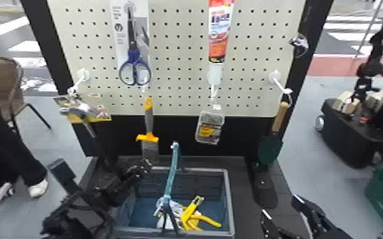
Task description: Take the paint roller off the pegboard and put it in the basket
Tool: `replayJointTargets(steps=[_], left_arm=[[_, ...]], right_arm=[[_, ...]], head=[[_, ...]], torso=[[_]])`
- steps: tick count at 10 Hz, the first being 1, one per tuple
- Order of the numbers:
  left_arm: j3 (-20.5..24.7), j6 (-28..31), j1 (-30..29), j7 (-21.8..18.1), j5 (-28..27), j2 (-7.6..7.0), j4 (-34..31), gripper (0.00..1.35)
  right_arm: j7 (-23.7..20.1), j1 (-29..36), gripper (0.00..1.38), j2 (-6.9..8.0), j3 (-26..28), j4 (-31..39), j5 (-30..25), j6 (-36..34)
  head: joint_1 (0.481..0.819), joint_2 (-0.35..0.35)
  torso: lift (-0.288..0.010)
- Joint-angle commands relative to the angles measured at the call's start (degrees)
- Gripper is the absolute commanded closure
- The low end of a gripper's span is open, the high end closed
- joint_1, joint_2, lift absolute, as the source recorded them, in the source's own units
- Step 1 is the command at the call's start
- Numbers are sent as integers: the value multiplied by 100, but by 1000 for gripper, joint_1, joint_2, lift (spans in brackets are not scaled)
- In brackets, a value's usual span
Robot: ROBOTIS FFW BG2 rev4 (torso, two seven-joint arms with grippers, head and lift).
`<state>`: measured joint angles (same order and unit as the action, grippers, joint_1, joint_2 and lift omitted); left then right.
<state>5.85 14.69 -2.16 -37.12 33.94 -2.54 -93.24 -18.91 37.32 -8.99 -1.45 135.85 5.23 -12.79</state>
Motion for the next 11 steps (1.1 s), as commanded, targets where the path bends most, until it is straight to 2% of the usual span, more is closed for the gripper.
replayJointTargets(steps=[1,2,3,4,5,6,7,8,9,11], left_arm=[[479,-159,-304,143,-1223,87,-1104,266],[716,-353,-637,328,-1803,114,-1793,268],[865,-572,-1030,556,-2181,202,-2243,262],[971,-1003,-1670,996,-2612,269,-2707,268],[927,-1539,-2310,1620,-2963,269,-3002,263],[725,-2304,-3098,2666,-3244,269,-3129,268],[470,-2717,-3676,3509,-3385,269,-3129,268],[338,-2910,-3984,3870,-3411,269,-3073,268],[276,-3060,-4193,3940,-3297,269,-2904,268],[74,-3367,-4377,3940,-3139,269,-2468,269]], right_arm=[[63,12,498,2,4,77,-31,-39],[125,36,498,2,13,147,-66,-109],[283,98,498,-6,22,217,-92,-127],[573,221,498,2,66,358,-145,-127],[828,344,496,2,110,456,-189,-57],[1487,627,495,11,110,752,-207,49],[2181,922,496,90,92,935,-207,304],[2480,984,498,213,119,949,-295,356],[2454,898,498,222,206,639,-295,356],[2269,971,498,55,127,555,-128,356]], head=[[549,0],[549,0],[549,0],[549,0],[549,0],[549,0],[549,0],[549,0],[549,0],[549,0]], torso=[[-100],[-100],[-100],[-100],[-100],[-100],[-100],[-100],[-100],[-100]])
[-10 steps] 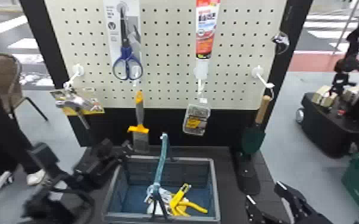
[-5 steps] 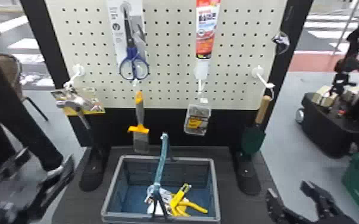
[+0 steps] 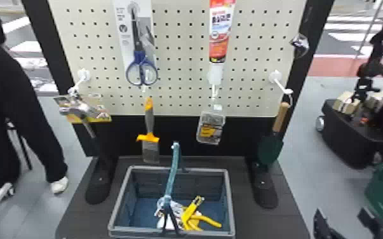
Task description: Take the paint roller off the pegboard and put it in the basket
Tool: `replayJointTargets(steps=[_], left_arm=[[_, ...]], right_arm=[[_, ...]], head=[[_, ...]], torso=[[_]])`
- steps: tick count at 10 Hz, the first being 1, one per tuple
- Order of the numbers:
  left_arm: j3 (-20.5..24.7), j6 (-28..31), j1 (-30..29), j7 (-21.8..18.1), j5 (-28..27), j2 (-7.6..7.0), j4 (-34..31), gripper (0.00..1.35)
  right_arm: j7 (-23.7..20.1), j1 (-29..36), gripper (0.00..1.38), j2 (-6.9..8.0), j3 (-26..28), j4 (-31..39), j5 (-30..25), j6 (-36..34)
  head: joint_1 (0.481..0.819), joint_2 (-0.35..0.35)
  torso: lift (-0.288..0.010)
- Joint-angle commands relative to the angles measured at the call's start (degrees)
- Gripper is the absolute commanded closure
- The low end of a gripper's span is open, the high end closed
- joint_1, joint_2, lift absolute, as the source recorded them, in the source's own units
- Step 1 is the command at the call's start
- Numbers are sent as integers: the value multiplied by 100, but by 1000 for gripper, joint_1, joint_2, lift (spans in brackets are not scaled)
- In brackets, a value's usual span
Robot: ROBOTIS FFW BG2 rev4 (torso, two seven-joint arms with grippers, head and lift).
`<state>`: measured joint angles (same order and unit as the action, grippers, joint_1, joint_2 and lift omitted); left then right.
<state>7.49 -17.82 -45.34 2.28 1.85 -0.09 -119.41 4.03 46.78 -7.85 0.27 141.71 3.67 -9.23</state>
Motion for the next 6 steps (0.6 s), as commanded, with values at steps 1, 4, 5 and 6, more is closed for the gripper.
replayJointTargets(steps=[1,4,5,6], left_arm=[[-151,-213,-83,26,114,24,248,277],[-248,-231,113,35,316,24,233,283],[-353,-257,175,35,386,24,248,285],[-423,-336,187,35,474,24,219,283]], right_arm=[[-140,25,498,-68,-97,-185,90,0],[-430,-221,498,-68,-150,-354,63,17],[-518,-233,498,-77,-141,-410,81,70],[-544,-221,498,-77,-141,-396,72,96]], head=[[549,0],[549,0],[549,0],[549,0]], torso=[[-100],[-100],[-100],[-100]])
